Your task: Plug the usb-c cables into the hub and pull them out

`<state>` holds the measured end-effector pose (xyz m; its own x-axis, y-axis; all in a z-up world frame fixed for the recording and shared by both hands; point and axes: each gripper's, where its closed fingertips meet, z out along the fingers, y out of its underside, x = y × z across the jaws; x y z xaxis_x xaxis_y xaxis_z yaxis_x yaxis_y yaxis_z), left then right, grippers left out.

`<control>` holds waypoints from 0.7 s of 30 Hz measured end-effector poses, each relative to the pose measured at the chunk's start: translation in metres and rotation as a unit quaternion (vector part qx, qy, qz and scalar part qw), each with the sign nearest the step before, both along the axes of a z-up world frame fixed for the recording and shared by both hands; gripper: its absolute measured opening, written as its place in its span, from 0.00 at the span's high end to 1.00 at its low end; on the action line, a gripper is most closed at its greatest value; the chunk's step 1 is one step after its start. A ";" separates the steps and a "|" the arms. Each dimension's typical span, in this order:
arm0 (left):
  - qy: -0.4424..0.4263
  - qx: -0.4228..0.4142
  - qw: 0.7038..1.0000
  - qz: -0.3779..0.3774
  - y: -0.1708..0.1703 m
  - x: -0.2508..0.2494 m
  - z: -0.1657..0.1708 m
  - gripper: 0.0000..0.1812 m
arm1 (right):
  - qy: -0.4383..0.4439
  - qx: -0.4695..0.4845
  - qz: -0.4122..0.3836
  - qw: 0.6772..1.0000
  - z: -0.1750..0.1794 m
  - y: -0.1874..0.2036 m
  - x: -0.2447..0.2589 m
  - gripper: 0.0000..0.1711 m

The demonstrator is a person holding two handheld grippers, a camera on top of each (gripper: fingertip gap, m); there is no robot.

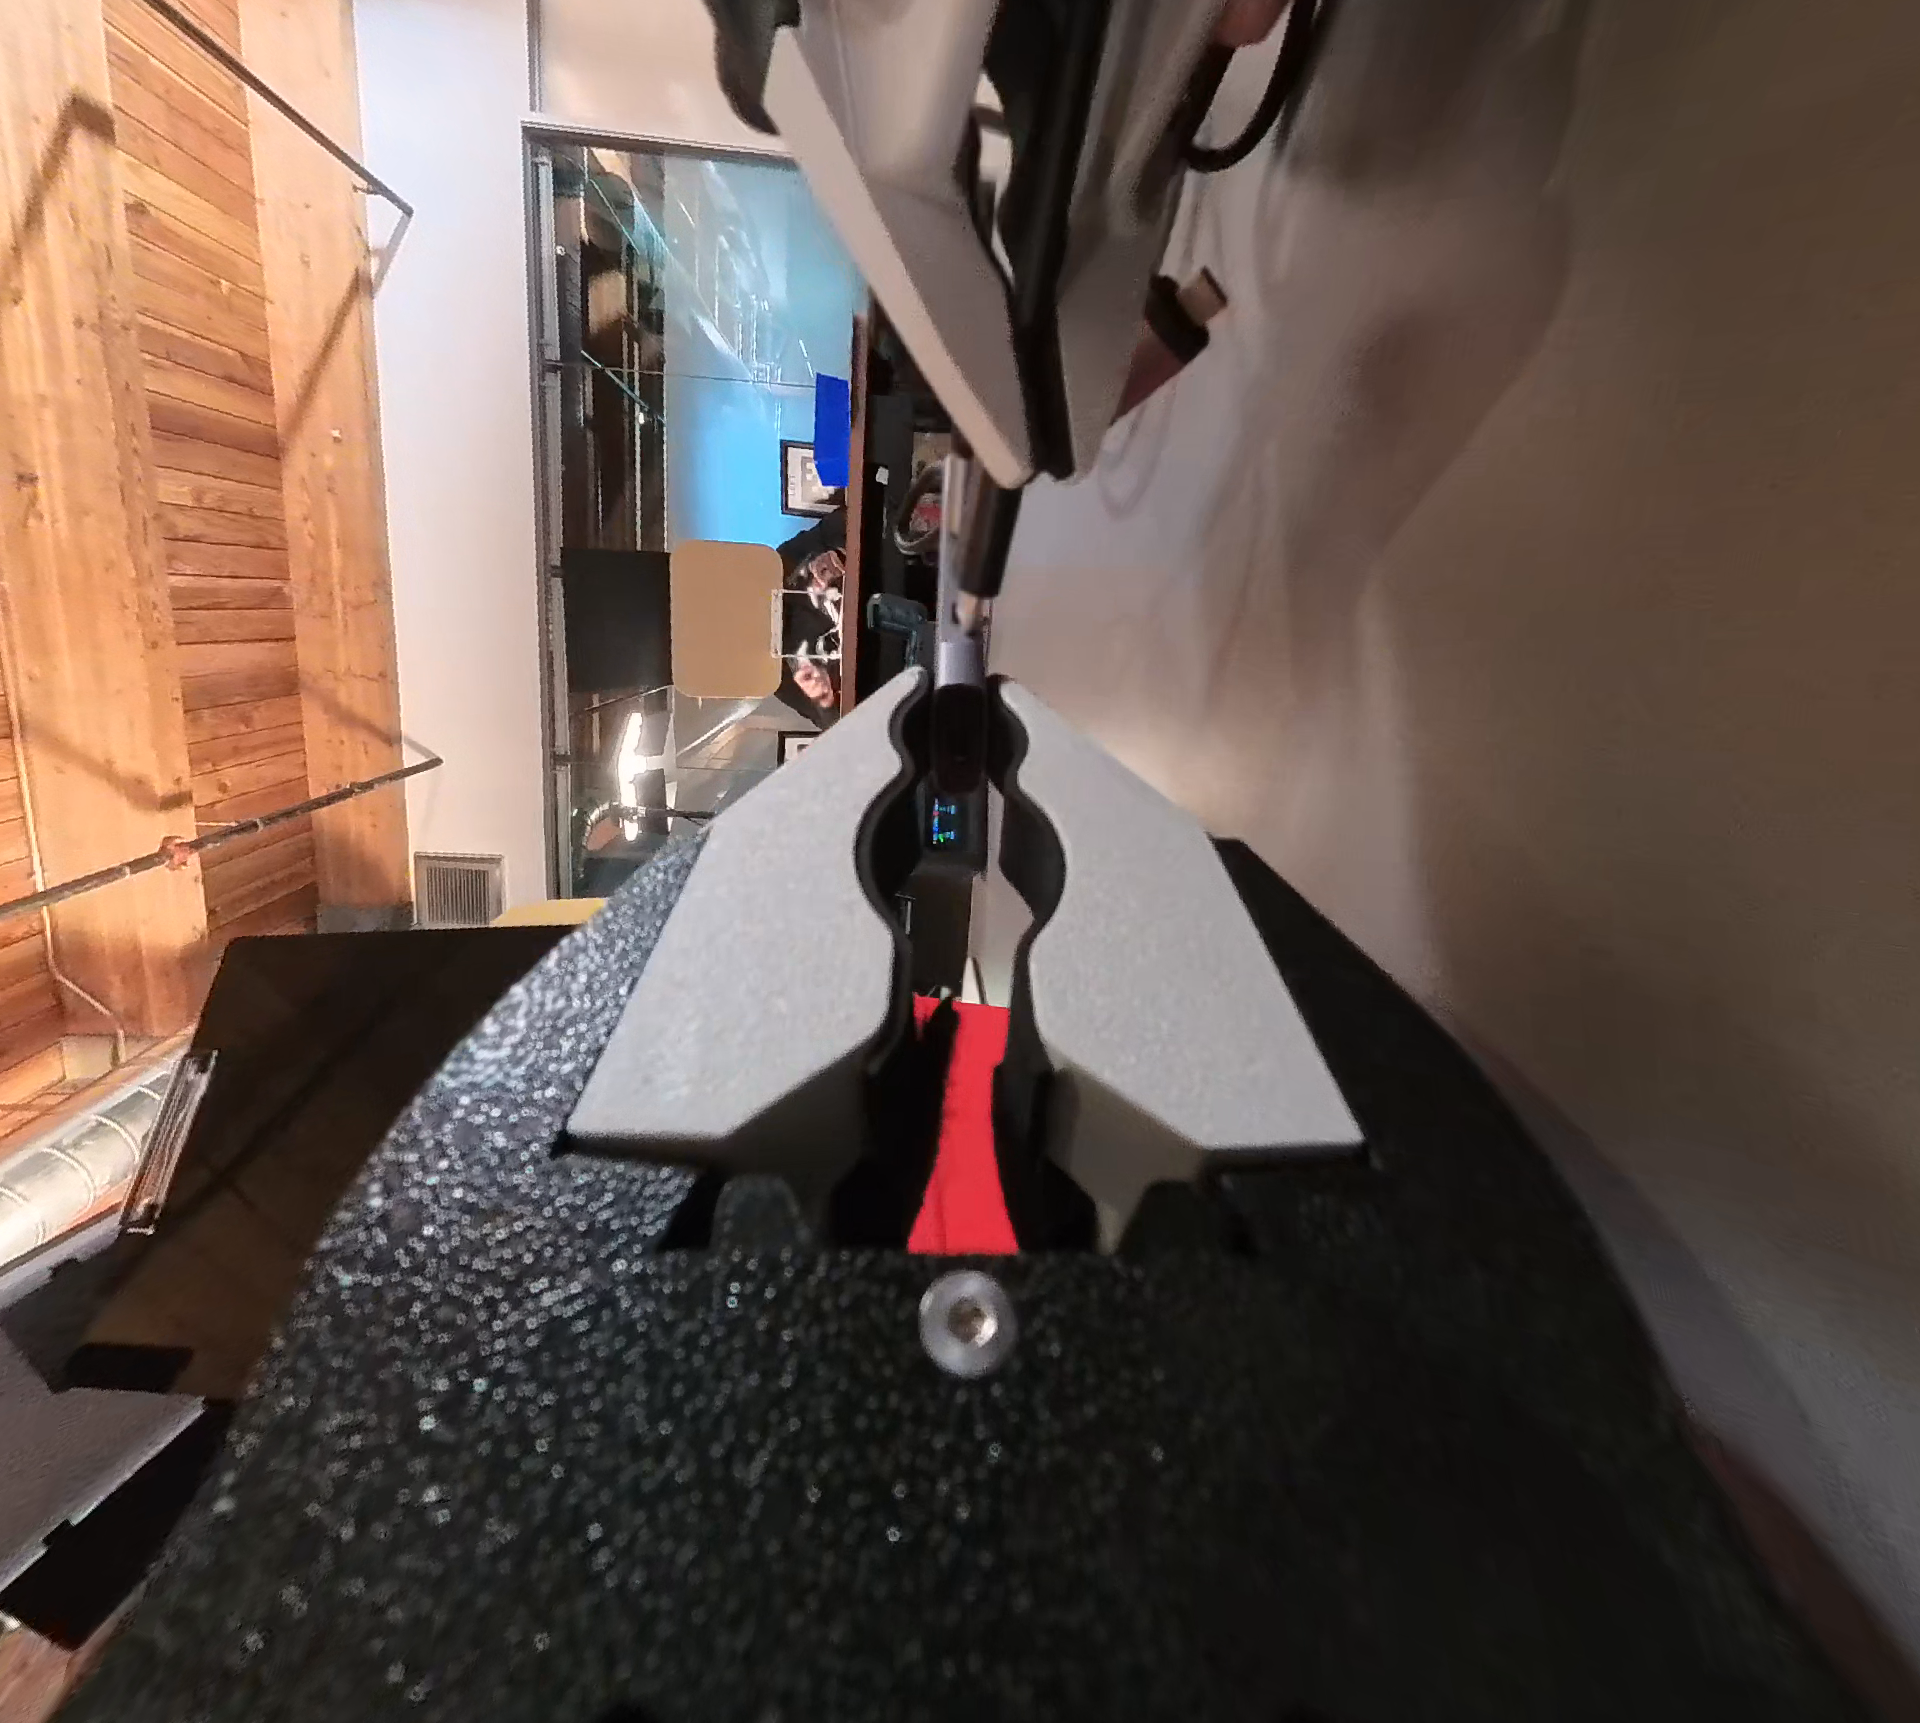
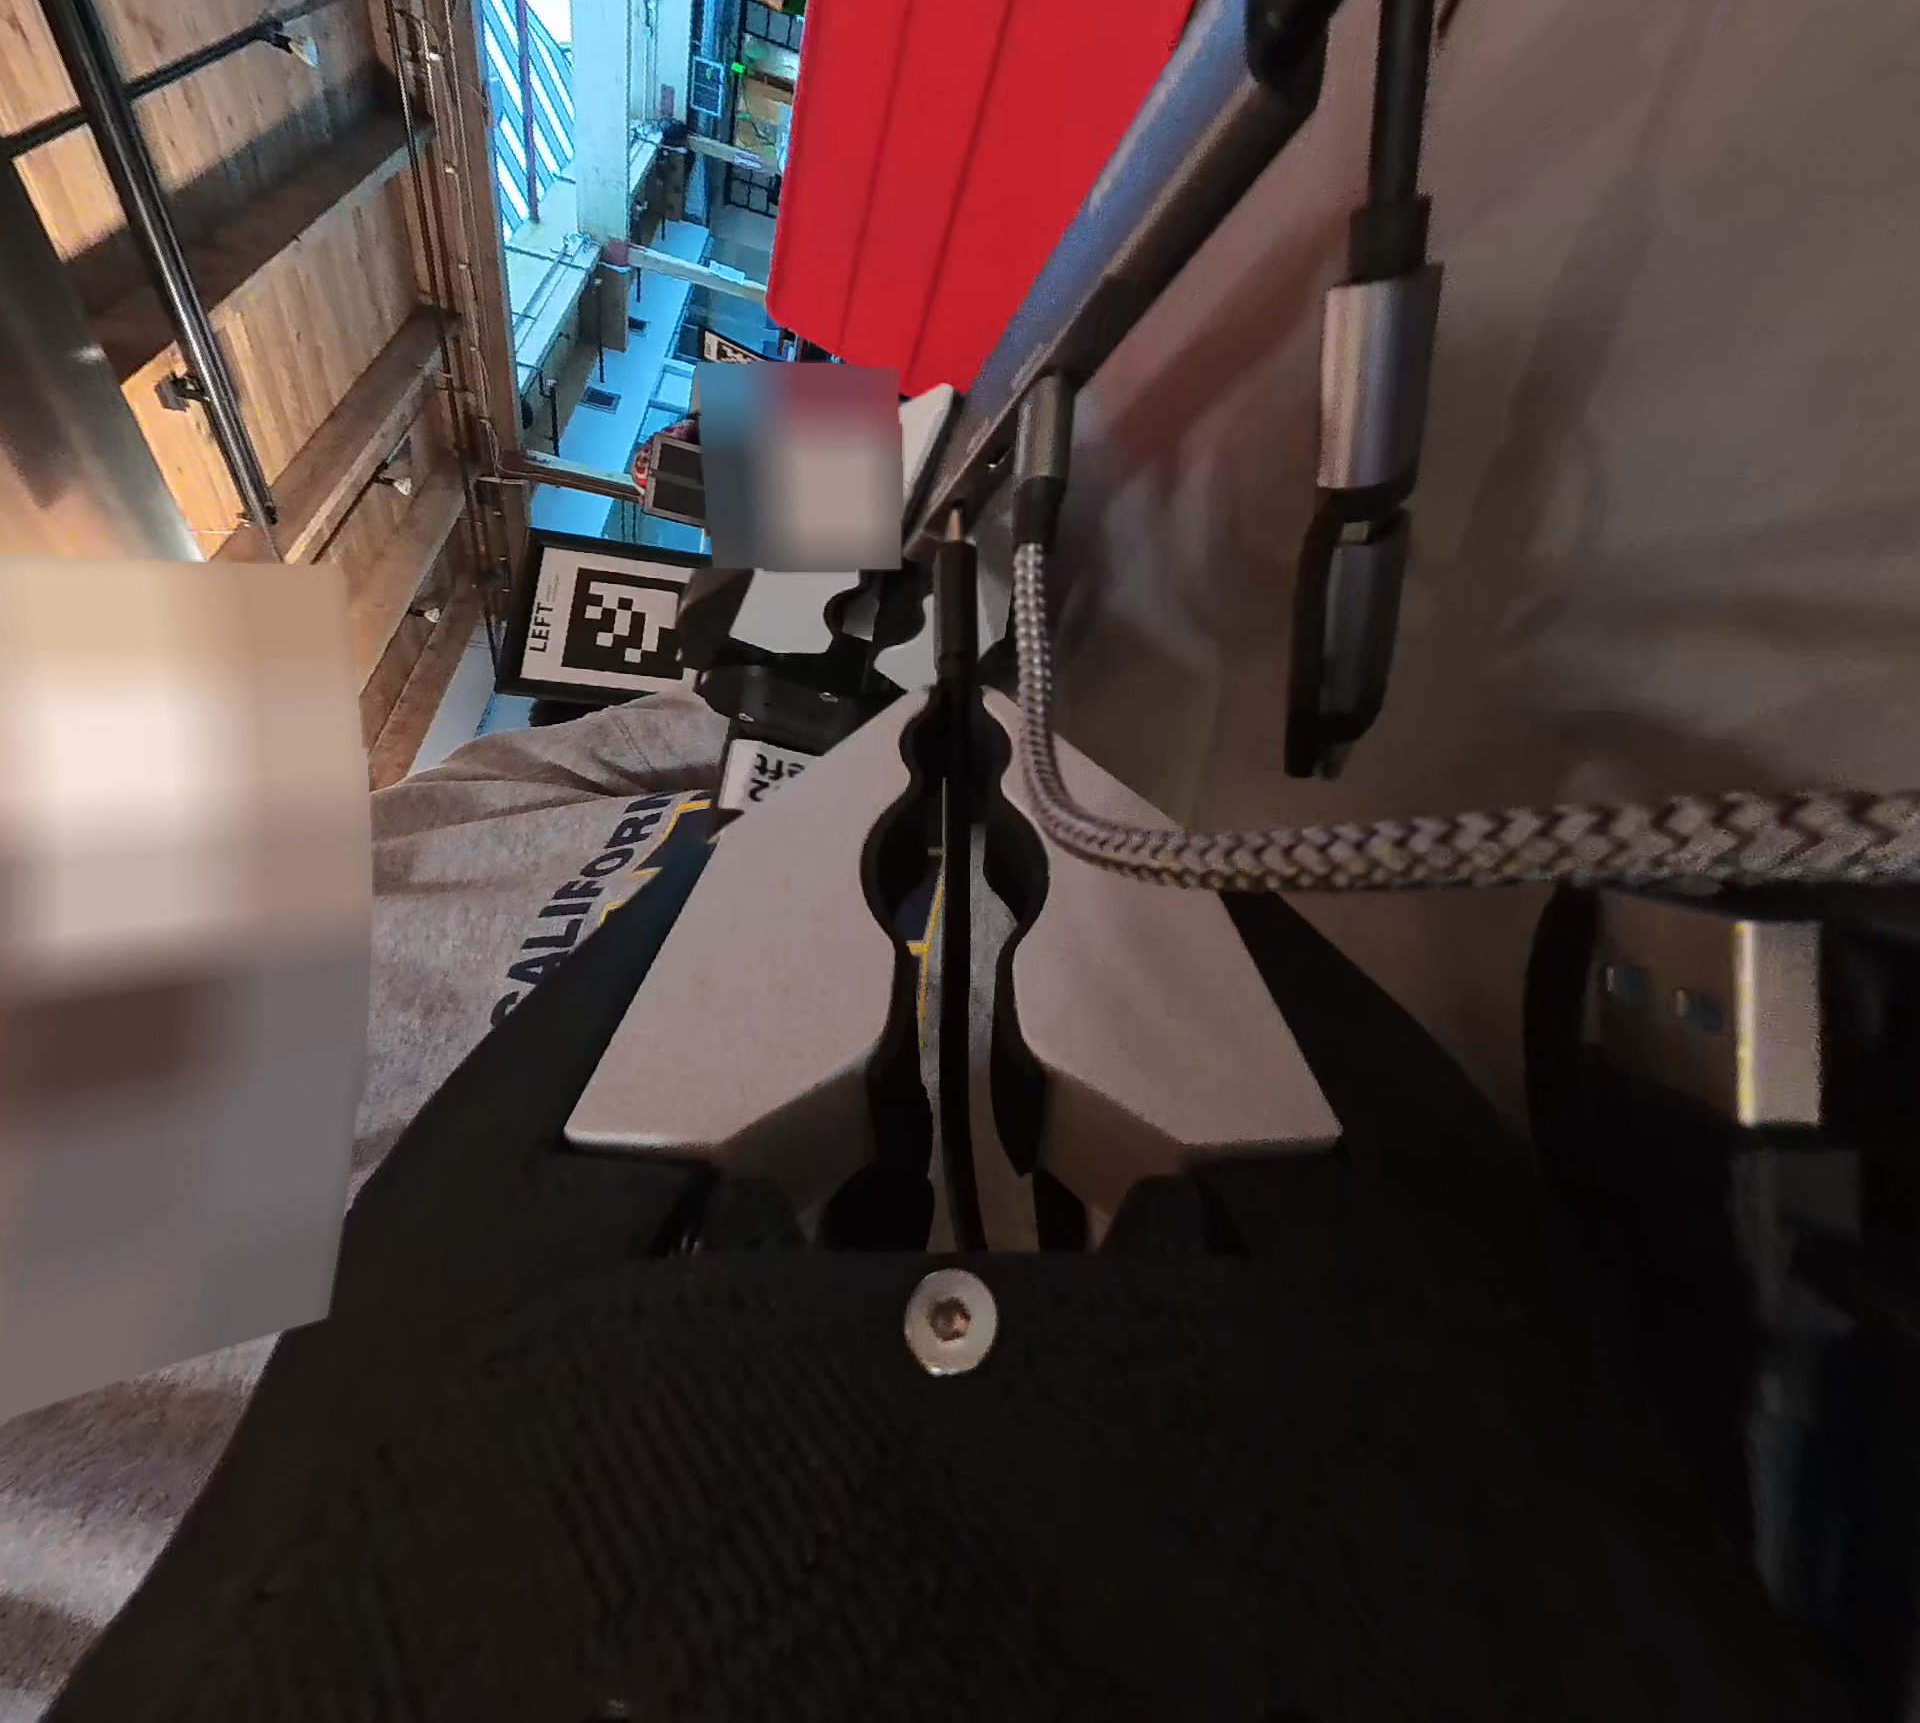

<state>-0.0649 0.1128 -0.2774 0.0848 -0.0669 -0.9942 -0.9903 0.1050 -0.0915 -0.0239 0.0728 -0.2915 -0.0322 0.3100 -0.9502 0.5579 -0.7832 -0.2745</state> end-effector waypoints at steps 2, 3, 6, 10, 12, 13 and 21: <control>0.000 0.006 1.000 0.001 0.000 0.000 0.002 0.96 | 0.005 -0.006 0.000 1.000 0.002 -0.001 0.000 1.00; 0.002 0.008 1.000 0.000 -0.001 0.000 0.002 0.96 | 0.009 -0.009 -0.001 1.000 0.003 -0.001 0.000 1.00; 0.002 0.014 1.000 -0.005 -0.003 0.002 0.004 0.96 | 0.017 -0.021 -0.003 1.000 0.007 0.000 0.001 1.00; 0.013 0.025 1.000 -0.011 -0.005 0.005 0.006 0.96 | 0.013 -0.033 0.009 0.999 0.007 -0.003 0.004 1.00; 0.009 0.030 0.999 -0.016 -0.006 0.007 0.008 0.96 | 0.013 -0.040 0.009 0.999 0.007 -0.003 0.005 0.99; 0.008 0.030 0.999 -0.022 -0.007 0.009 0.009 0.96 | 0.012 -0.041 0.010 0.999 0.007 -0.003 0.005 0.99; 0.009 0.018 1.000 -0.019 -0.006 0.013 0.005 0.97 | 0.023 -0.034 0.005 0.999 0.008 -0.003 0.004 0.99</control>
<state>-0.0519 0.1066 -0.2729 0.0658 -0.0343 -0.9972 -0.9869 0.1452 -0.0702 -0.0196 0.0694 -0.2833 -0.0785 0.2443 -0.9665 0.5537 -0.7956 -0.2460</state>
